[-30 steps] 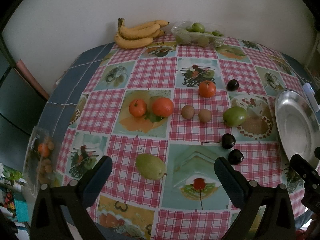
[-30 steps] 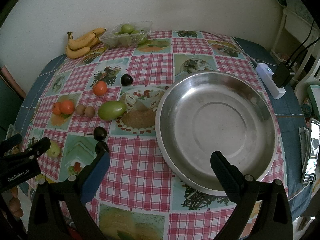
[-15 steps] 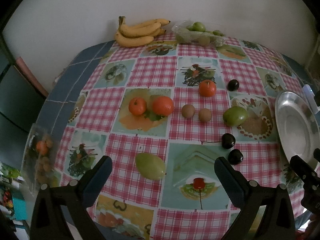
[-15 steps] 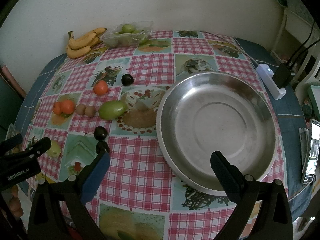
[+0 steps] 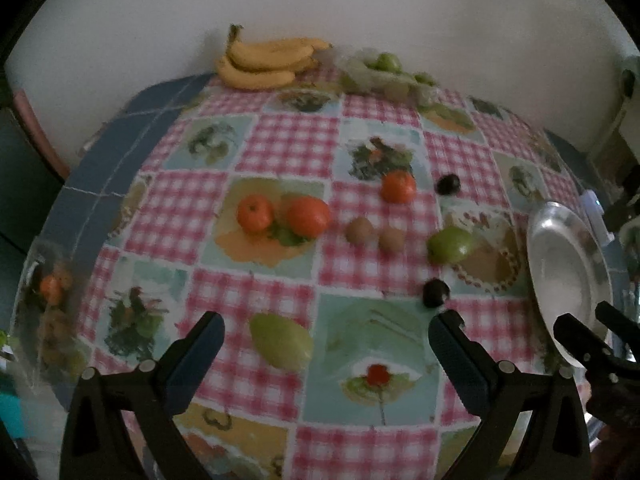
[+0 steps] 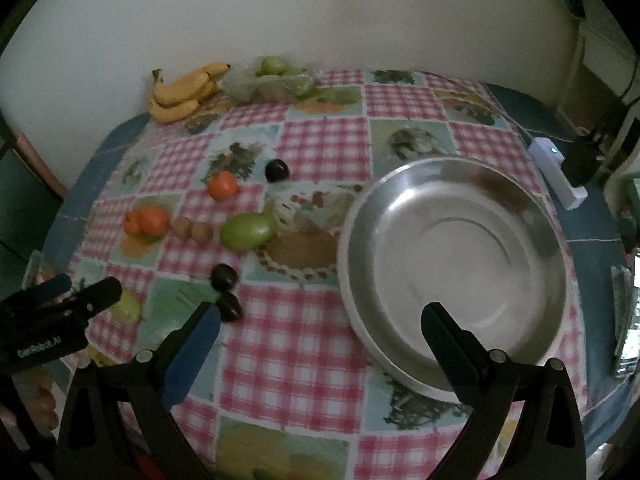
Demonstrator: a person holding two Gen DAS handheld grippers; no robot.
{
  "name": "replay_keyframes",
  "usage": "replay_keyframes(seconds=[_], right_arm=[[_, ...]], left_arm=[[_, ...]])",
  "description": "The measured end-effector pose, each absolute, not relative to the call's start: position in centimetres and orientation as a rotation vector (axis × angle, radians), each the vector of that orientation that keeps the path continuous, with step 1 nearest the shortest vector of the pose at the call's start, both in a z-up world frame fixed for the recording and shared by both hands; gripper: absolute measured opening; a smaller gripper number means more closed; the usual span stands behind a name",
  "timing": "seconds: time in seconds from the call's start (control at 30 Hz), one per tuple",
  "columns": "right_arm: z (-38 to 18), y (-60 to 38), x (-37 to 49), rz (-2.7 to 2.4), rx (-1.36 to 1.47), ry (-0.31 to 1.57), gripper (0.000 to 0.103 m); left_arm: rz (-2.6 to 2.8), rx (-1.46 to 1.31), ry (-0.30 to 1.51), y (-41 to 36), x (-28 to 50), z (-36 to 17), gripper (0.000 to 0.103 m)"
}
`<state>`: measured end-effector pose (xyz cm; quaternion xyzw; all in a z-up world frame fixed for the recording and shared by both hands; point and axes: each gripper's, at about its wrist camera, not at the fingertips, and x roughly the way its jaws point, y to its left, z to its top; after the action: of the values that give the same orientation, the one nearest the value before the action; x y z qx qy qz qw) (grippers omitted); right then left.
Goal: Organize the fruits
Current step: 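Grasp the green pear with the left tool while the right tool grasps a dark plum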
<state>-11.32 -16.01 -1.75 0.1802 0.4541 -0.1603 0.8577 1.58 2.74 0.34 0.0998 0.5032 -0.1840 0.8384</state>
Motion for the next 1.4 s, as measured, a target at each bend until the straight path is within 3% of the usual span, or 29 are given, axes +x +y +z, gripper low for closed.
replay_keyframes(seconds=[0.23,0.57,0.63,0.7,0.9,1.4], right_arm=[[-1.4,-13.9,-8.3,-0.218,0.377,0.935,0.100],[-4.0,-12.2,-5.6,-0.149,0.366,1.042,0.099],[-4.8,-11.9,-5.1,-0.139,0.362,1.073,0.094],[-5.4,-11.5,-4.8,-0.128,0.355,1.099,0.079],[-6.9,-11.1,-4.0,-0.107,0.365,1.153,0.057],[-8.6,-10.7,-2.7,-0.100,0.371,1.217,0.028]], left_arm=[[-0.349,0.143,0.967,5.7,3.6,1.7,0.103],[-0.360,0.072,1.128,7.5,5.3,-1.6,0.101],[-0.364,0.067,1.161,7.3,5.3,-2.5,0.093],[-0.375,0.066,1.193,7.1,5.3,-3.4,0.087],[-0.400,0.068,1.256,6.5,5.1,-5.1,0.075],[-0.376,0.055,1.322,7.0,5.1,-6.7,0.051]])
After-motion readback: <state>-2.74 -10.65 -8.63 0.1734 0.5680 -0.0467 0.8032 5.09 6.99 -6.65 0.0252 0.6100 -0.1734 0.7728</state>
